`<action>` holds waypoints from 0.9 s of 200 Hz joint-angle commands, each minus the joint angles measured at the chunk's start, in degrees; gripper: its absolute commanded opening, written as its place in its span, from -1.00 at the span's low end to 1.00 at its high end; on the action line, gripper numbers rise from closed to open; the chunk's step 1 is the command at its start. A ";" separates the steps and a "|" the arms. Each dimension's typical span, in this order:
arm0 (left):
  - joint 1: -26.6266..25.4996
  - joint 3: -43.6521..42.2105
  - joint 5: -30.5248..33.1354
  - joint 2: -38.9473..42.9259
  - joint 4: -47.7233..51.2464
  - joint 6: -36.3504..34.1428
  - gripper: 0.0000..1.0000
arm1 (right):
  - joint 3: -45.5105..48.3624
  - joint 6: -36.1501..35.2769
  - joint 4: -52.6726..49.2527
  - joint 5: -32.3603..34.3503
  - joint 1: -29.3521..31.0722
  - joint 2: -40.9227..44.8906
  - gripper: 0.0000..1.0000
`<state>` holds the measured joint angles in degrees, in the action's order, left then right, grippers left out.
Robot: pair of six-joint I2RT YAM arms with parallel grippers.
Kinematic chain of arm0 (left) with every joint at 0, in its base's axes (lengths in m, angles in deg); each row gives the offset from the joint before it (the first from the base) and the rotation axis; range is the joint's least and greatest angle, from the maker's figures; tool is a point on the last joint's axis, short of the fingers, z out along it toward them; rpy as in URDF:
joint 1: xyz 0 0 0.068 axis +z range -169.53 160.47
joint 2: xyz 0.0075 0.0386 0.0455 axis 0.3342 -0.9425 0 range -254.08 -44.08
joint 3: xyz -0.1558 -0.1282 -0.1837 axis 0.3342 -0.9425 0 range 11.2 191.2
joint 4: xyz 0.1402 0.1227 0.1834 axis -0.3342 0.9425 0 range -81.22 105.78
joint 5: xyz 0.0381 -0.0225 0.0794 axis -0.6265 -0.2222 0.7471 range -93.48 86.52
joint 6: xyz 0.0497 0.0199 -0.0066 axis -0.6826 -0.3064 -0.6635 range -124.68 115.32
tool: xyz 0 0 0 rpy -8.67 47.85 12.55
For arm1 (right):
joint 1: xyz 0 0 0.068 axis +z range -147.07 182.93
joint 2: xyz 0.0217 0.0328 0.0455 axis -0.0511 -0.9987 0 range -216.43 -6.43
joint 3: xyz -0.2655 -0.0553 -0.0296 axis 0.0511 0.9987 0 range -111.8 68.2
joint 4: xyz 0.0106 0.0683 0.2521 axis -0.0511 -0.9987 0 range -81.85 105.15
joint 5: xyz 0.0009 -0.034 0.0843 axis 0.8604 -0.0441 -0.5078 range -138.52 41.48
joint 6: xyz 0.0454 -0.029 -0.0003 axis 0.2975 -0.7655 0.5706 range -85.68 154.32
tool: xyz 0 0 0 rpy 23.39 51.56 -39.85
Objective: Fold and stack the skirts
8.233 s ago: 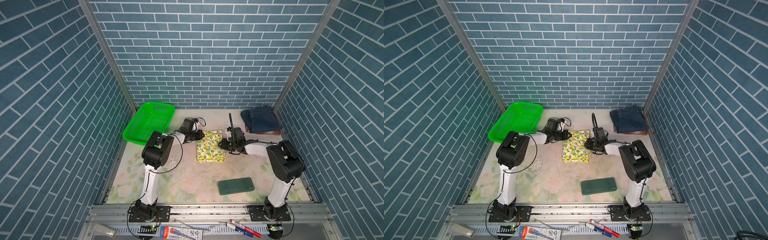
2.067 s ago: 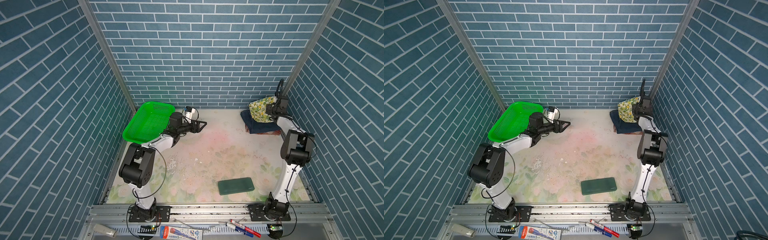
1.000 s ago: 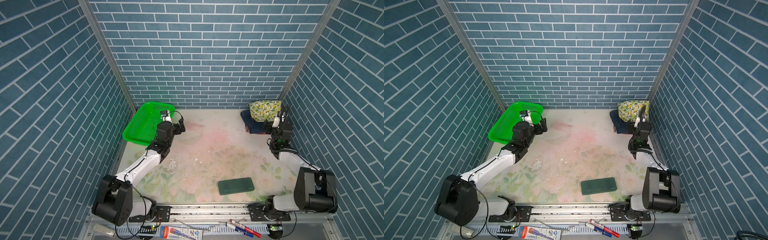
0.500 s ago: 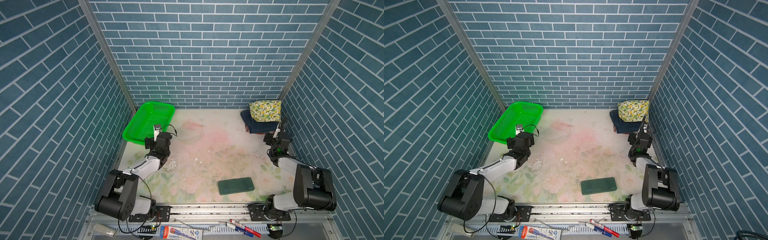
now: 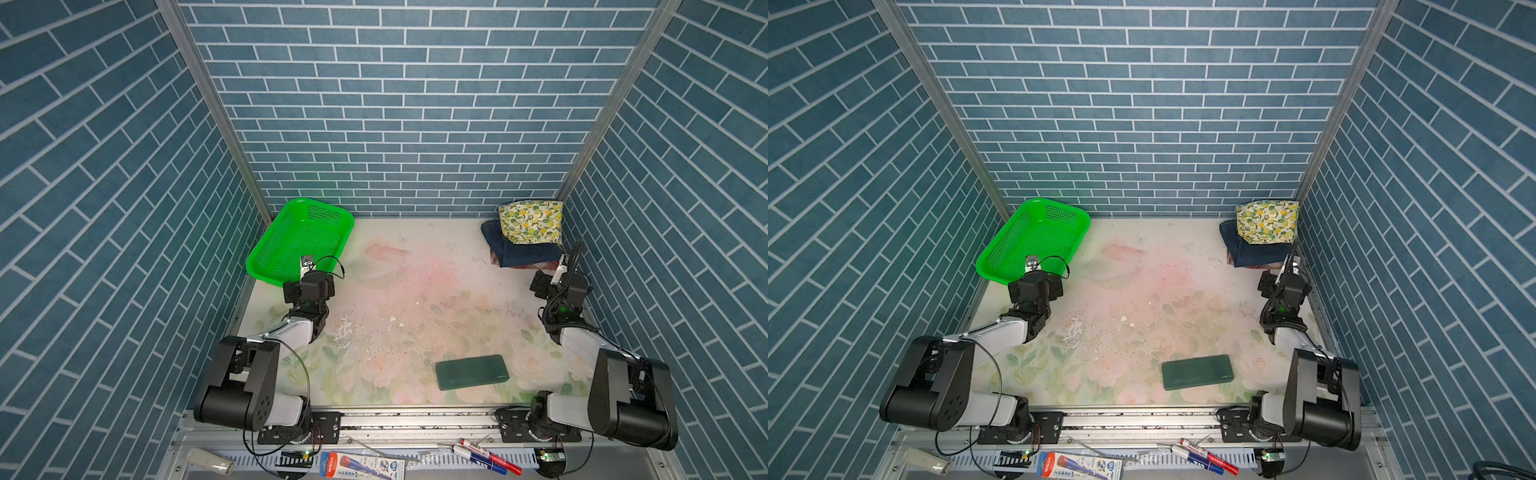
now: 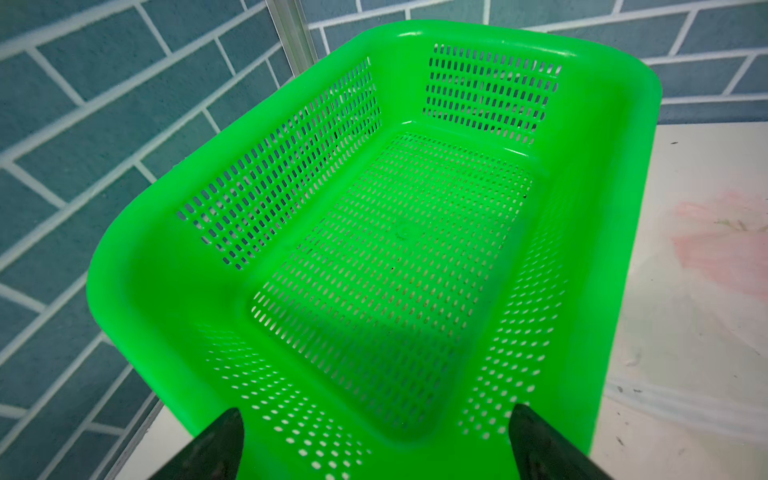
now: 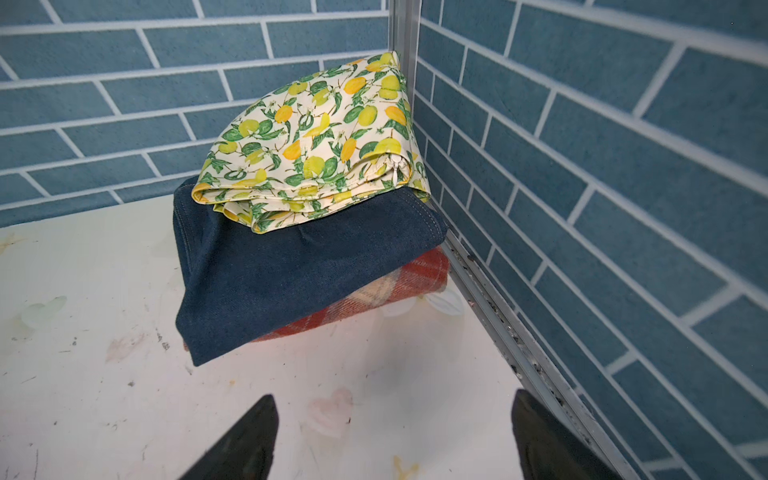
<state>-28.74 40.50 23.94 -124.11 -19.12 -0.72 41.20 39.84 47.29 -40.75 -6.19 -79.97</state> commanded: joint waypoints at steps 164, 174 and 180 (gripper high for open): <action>1.12 -7.23 -11.45 1.65 -13.40 -12.90 0.99 | 10.21 -0.07 23.91 1.84 6.82 -9.69 0.68; 1.97 -6.02 -13.47 0.92 -12.02 -12.62 0.99 | 10.18 -0.11 23.61 1.96 6.91 -9.63 0.67; 2.64 -5.61 -14.80 0.74 -11.25 -11.93 0.99 | 10.22 -0.09 23.92 1.90 6.97 -9.76 0.67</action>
<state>-28.21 32.94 13.76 -122.82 -29.70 -11.45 50.01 41.83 66.02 -41.21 0.10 -89.39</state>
